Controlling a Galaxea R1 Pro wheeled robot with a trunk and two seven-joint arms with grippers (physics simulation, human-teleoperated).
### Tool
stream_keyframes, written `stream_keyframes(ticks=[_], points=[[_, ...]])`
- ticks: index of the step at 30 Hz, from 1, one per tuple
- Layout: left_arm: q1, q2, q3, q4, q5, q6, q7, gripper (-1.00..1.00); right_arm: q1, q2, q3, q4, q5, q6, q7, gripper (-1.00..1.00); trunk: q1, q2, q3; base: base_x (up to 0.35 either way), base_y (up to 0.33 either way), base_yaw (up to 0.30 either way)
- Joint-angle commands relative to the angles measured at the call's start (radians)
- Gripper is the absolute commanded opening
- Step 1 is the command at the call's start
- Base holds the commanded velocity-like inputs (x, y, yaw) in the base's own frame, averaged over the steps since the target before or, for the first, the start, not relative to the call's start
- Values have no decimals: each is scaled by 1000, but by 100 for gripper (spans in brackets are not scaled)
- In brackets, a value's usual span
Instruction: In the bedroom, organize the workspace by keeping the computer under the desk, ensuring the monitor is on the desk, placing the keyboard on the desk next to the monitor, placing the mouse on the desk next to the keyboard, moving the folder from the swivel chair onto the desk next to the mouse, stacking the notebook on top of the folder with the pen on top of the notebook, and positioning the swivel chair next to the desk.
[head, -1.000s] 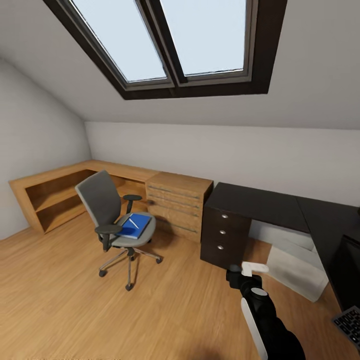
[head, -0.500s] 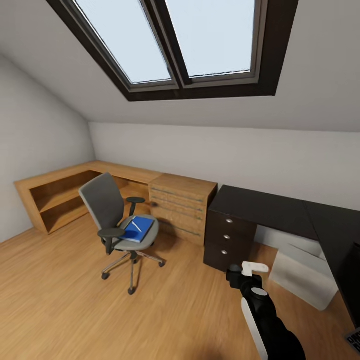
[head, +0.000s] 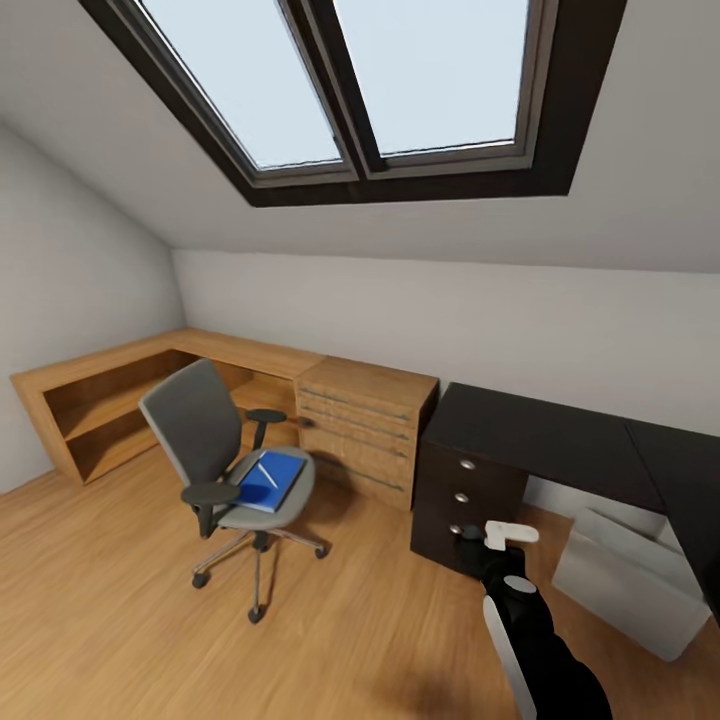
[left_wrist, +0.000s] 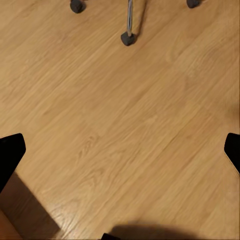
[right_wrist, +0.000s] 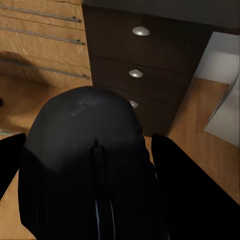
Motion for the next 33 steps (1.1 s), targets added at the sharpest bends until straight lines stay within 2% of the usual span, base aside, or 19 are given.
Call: stream_keyframes(ticks=[1, 13, 22, 28, 33], points=[[-1, 1, -8, 0, 10, -5, 7, 100, -1, 0, 2, -1, -7, 1, -6, -100, -3, 6, 3, 327, 0, 0], [-1, 1, -8, -11, 9, -6, 7, 100, -1, 0, 2, -1, -6, -8, -6, -100, -49, 90, 58, 327, 0, 0], [0, 2, -8, -113, 10, -4, 6, 100, 2, -1, 2, 1, -7, -8, -3, -100, -84, 153, 88, 320, 0, 0], [0, 3, -10, -143, 10, -2, 7, 100, 2, -1, 2, -1, -7, -8, -4, -100, -107, 195, 106, 318, 0, 0], [0, 2, -52, -158, 9, -3, 9, 100, 2, 0, 2, -1, -7, -8, -5, -100, -126, 230, 122, 317, 0, 0]])
